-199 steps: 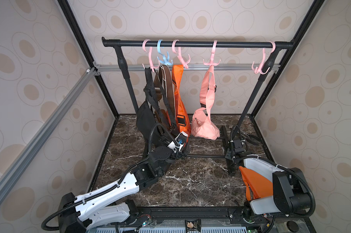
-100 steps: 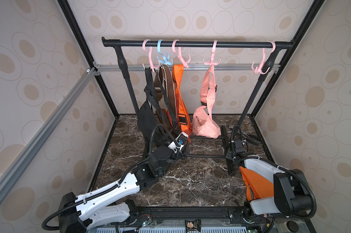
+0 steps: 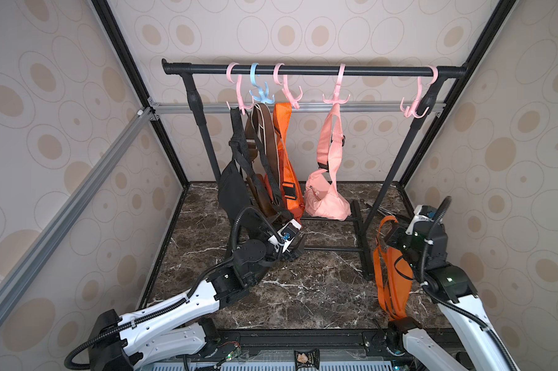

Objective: Hang the bag on a hook
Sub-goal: Pick up the bag from the center of the board.

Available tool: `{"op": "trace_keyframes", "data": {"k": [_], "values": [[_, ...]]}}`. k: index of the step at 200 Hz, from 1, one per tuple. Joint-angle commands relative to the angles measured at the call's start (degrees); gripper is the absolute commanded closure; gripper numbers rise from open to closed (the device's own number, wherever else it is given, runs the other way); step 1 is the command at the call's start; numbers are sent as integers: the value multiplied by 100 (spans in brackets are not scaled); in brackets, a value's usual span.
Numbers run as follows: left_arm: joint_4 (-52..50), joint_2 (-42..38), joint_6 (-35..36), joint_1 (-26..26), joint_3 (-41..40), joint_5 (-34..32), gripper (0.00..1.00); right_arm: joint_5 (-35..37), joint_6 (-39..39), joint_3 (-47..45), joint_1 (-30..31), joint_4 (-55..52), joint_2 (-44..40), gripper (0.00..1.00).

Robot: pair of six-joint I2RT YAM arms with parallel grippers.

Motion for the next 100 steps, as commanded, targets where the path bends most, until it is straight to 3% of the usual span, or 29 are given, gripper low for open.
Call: {"op": "trace_keyframes", "data": {"k": [1,42,66,100], "values": [[553,-129,194,-49,-34,1016,0,-1004,-320,572,-15,-449,-254,100],[603,341,228,-213,-97,2219,0,-2889,-617,1614,-14,-139,-334,100],[915,782,353,-467,-159,2392,0,-4104,-543,2062,-13,67,-186,100],[1224,878,-137,-677,-15,2605,0,-4313,-320,2076,-6,323,-128,100]]}}
